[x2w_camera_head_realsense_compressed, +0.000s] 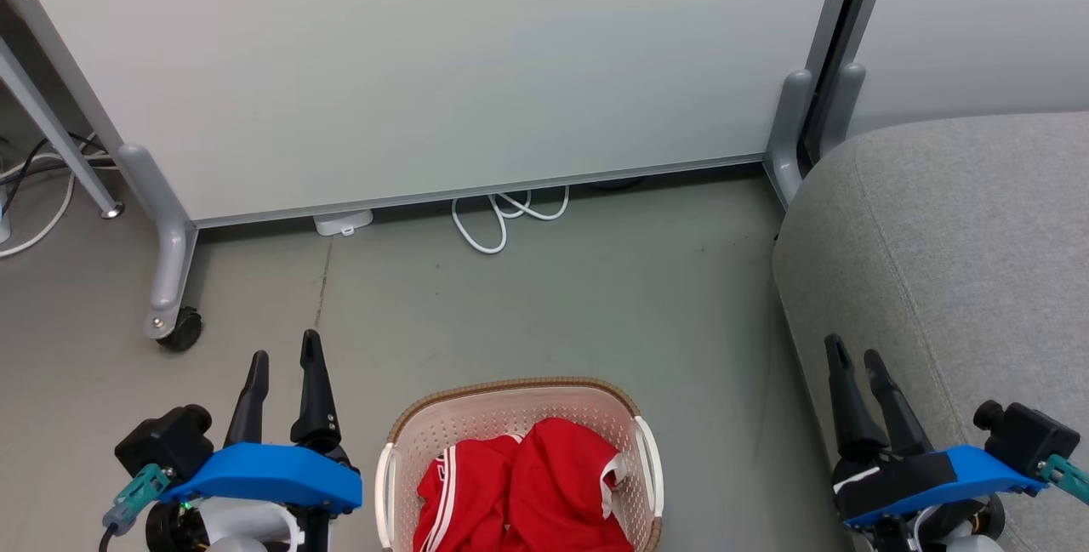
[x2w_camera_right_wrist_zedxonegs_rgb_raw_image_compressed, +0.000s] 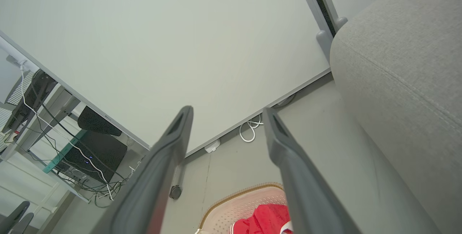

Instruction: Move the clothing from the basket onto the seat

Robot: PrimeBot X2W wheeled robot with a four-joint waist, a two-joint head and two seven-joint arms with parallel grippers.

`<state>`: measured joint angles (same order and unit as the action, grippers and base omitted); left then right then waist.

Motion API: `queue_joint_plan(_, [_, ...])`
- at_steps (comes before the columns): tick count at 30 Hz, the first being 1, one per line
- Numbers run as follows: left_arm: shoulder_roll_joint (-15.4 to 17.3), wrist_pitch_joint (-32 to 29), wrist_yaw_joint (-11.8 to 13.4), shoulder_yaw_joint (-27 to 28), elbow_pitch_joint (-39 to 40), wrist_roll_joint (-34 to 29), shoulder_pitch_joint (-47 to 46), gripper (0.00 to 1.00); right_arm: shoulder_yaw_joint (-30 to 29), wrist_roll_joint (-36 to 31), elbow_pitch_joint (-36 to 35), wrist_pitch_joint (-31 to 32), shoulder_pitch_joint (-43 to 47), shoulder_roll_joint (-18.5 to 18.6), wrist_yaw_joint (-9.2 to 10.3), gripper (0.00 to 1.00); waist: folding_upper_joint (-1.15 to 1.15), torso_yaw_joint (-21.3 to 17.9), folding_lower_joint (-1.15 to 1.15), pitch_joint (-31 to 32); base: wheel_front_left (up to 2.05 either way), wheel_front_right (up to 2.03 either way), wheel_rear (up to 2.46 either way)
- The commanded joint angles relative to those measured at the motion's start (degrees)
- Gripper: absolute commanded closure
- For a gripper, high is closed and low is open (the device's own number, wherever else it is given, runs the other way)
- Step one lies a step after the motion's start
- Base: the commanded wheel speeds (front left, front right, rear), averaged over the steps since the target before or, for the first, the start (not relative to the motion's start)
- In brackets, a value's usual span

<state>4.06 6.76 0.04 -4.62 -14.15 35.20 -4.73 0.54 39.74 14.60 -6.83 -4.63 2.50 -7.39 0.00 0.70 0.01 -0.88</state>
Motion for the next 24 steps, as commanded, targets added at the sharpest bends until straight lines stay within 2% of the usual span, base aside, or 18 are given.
queue_joint_plan(1, [0.49, 0.61, 0.36, -0.39, 0.43, -1.61, -1.37, 0.0, 0.21, -1.67, -0.4, -0.52, -1.64, 0.38, -0.09, 0.0, 0.0, 0.02, 0.0, -0.02, 0.0, 0.0, 0.0])
queue_joint_plan(24, [0.32, 3.98, -0.57, -2.64, 0.44, -14.8, -1.36, 0.0, 2.13, -14.89, -0.16, -3.93, -1.79, 0.46, -0.12, 0.0, 0.0, 0.27, 0.0, -0.38, 0.0, 0.0, 0.0])
